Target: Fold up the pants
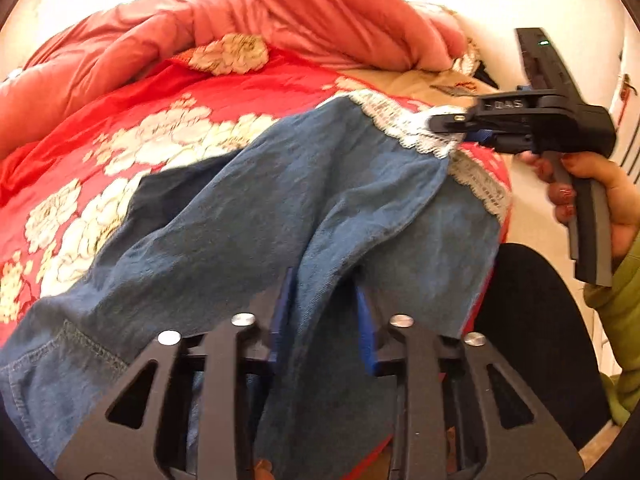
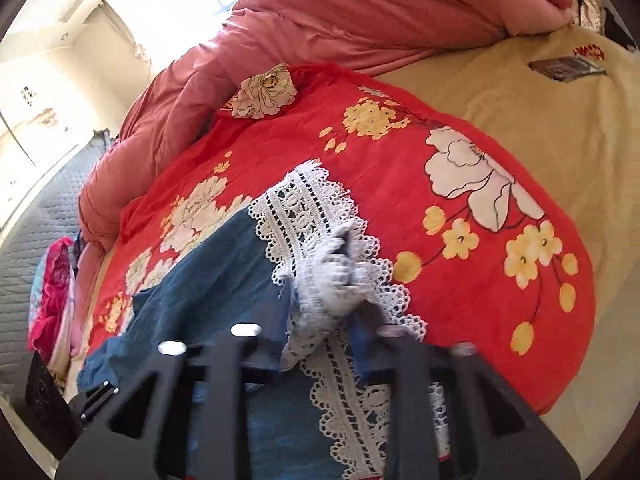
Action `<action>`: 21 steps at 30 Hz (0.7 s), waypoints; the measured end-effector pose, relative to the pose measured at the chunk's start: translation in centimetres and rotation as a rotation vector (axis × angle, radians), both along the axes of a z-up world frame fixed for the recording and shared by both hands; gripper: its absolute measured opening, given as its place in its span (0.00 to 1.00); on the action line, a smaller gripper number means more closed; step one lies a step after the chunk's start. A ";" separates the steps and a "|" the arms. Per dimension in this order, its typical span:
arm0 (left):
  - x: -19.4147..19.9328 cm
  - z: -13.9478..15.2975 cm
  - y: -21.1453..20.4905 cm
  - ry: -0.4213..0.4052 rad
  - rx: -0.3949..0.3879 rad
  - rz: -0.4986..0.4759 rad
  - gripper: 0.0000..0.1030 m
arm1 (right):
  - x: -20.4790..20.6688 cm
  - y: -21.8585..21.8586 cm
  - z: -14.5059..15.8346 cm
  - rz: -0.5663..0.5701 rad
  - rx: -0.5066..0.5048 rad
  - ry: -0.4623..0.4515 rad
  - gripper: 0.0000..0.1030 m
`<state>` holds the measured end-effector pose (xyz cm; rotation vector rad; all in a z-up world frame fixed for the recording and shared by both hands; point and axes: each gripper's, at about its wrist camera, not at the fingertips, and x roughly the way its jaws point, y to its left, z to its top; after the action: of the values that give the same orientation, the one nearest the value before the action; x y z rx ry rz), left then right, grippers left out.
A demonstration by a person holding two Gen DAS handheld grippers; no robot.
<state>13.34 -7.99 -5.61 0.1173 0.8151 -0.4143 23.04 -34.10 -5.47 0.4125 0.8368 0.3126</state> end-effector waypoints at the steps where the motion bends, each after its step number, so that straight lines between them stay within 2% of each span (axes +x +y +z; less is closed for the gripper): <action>1: 0.2 -0.1 0.2 0.008 -0.003 0.011 0.11 | 0.0 -0.2 0.1 0.000 0.002 0.001 0.11; 5: 0.2 0.1 1.1 0.027 -0.025 0.023 0.05 | -0.5 -1.1 0.8 -0.002 0.021 -0.004 0.11; 11: -1.9 1.1 1.7 0.003 -0.045 -0.011 0.05 | -2.1 -2.2 1.9 0.010 0.020 -0.002 0.11; 15: -3.4 1.0 1.3 0.046 -0.047 -0.026 0.05 | -3.4 -2.6 1.6 0.021 0.026 0.021 0.11; 21: -5.0 0.7 -0.3 0.019 -0.007 -0.070 0.05 | -5.1 -4.2 0.3 0.026 0.050 0.054 0.11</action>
<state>8.34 -8.27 -4.86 0.1361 0.8299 -0.4844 17.95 -38.30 -5.13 0.4592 0.8894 0.3479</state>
